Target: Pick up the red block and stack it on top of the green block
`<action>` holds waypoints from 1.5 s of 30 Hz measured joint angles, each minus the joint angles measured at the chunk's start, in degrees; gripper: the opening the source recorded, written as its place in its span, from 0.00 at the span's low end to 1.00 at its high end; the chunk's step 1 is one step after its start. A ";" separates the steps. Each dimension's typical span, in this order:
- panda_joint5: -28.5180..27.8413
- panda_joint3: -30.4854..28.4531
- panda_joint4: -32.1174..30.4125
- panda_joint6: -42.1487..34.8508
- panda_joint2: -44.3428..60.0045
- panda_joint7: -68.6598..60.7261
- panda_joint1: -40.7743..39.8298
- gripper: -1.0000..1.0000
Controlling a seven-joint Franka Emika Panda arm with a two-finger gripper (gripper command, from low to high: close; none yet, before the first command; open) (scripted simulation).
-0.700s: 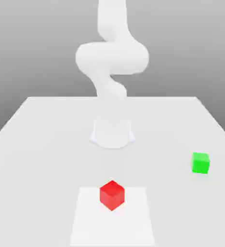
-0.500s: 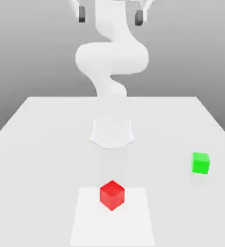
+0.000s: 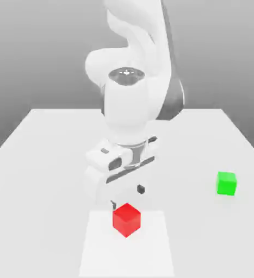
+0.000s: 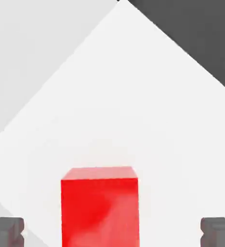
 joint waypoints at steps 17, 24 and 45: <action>-1.63 2.12 -0.49 -2.06 -2.32 1.01 -2.66 0.00; -0.02 10.18 -1.17 -7.78 -8.80 -0.40 9.86 0.00; -6.08 25.68 -0.90 0.06 -0.42 3.27 30.36 1.00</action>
